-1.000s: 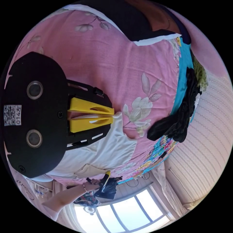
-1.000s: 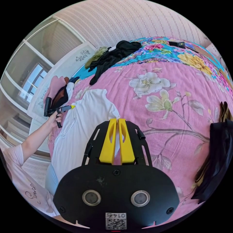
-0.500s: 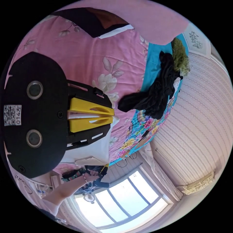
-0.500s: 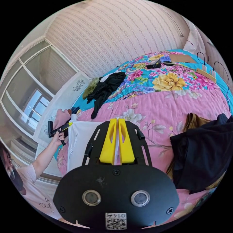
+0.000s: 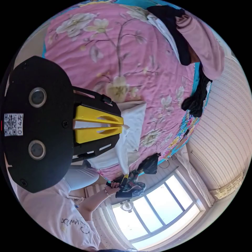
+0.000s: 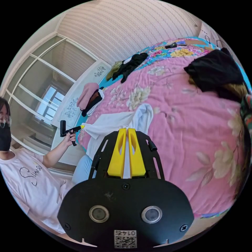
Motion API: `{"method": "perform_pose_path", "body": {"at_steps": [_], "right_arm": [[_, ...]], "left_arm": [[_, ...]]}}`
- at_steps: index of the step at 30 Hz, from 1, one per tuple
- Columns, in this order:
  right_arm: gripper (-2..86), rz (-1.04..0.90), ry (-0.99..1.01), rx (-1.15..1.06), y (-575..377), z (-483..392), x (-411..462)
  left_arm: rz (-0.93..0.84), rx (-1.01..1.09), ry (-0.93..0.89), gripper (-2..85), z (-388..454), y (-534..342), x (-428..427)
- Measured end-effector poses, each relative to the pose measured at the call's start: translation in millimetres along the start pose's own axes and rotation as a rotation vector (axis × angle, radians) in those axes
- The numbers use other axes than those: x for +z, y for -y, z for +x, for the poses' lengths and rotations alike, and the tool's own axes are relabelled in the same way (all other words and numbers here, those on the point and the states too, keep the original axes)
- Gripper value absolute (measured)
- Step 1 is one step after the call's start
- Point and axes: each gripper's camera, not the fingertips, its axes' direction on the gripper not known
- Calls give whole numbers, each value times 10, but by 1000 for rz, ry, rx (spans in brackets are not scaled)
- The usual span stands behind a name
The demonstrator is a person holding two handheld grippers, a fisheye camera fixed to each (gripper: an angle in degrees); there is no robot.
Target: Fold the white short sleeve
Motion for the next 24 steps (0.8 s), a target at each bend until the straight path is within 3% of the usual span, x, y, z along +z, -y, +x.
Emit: {"method": "perform_pose_path", "body": {"at_steps": [5,17,21,24], "right_arm": [[5,-53,-50,100,-833,49,136],[30,-145,-203,134,-1406,100,415],[43,-57,-311,25,-1485,-112,339],[48,-15,-281,-119,-1435,-358,479]], "left_arm": [[-9,-37,24,-10,40,-721,-13],[7,-184,-11,21,-137,-1452,-91],[37,-106,97,22,55,-1509,-337],[31,-3,105,8,336,-1424,-314]]}}
